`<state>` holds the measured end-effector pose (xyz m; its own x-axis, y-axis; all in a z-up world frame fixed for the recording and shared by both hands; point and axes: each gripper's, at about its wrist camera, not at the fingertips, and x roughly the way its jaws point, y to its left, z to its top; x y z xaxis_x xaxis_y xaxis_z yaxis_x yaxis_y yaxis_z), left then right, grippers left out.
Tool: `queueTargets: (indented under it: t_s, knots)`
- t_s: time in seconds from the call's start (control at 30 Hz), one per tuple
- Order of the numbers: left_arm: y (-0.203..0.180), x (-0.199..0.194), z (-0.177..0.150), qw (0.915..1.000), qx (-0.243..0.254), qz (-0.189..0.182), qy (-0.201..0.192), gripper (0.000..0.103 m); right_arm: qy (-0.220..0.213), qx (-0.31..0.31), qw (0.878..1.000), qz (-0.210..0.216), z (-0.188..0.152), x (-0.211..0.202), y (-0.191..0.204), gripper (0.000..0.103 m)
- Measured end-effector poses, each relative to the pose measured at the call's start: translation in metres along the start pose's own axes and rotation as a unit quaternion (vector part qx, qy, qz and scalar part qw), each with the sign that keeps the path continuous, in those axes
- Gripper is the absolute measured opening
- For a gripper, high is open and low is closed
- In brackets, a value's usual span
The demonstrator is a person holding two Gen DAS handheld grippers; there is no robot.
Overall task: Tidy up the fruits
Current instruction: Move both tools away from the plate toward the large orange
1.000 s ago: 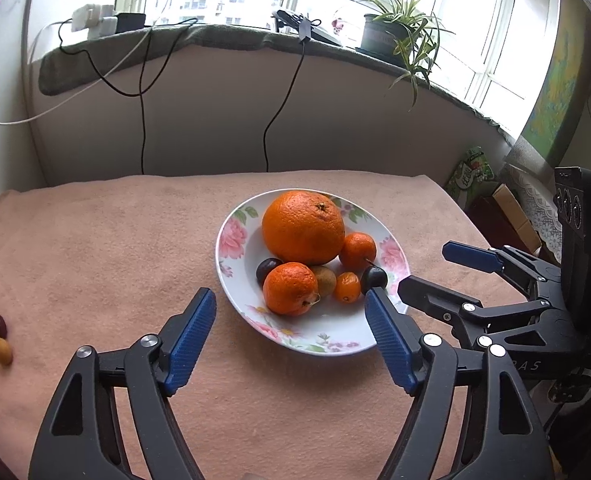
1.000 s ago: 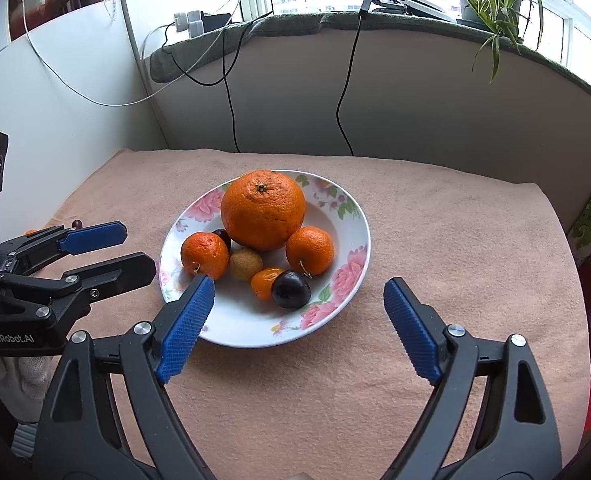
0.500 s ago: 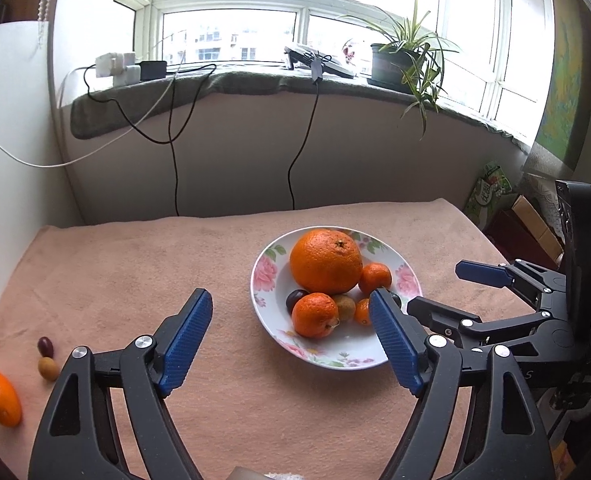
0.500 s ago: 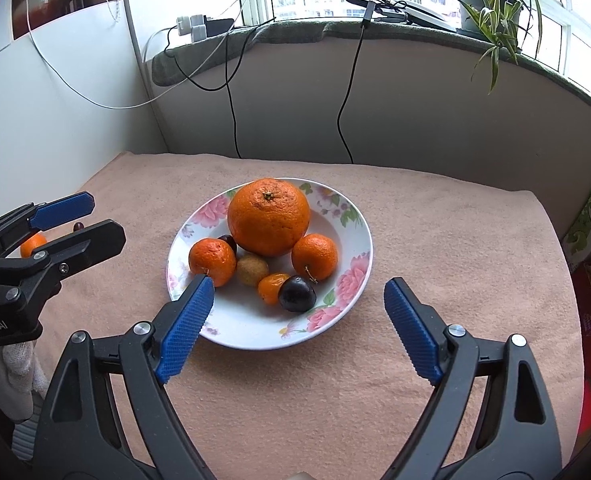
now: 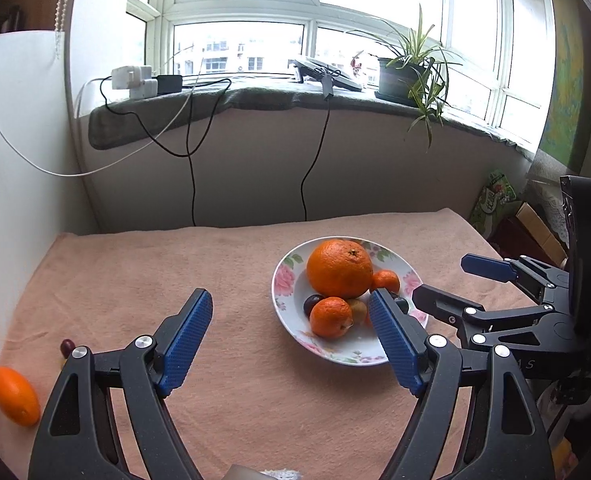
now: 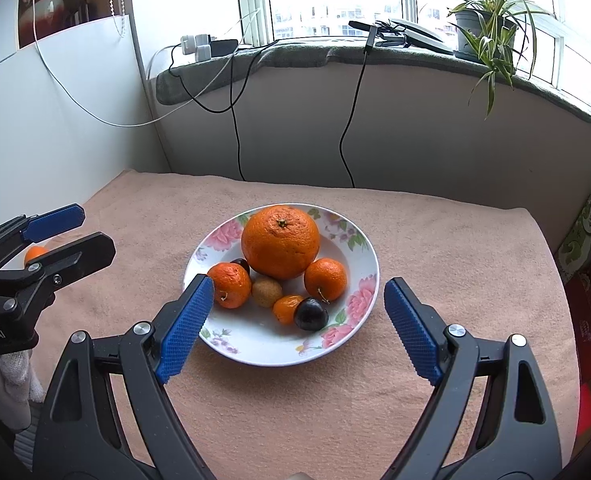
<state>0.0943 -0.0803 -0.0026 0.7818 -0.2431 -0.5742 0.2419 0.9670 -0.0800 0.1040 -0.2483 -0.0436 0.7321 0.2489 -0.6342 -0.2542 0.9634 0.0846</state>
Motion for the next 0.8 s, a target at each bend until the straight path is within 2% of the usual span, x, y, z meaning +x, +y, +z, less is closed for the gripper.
queueTargets:
  t_s: [0.5, 0.8]
  knots:
    - [0.035, -0.012, -0.012, 0.9995, -0.028, 0.016, -0.002, 0.081, 0.024, -0.019, 0.999, 0.024, 0.007, 0.013, 0.035, 0.090]
    - [0.069, -0.021, -0.041, 0.9976, -0.062, 0.030, 0.012, 0.081, 0.043, -0.024, 0.997, 0.053, 0.009, 0.027, 0.062, 0.090]
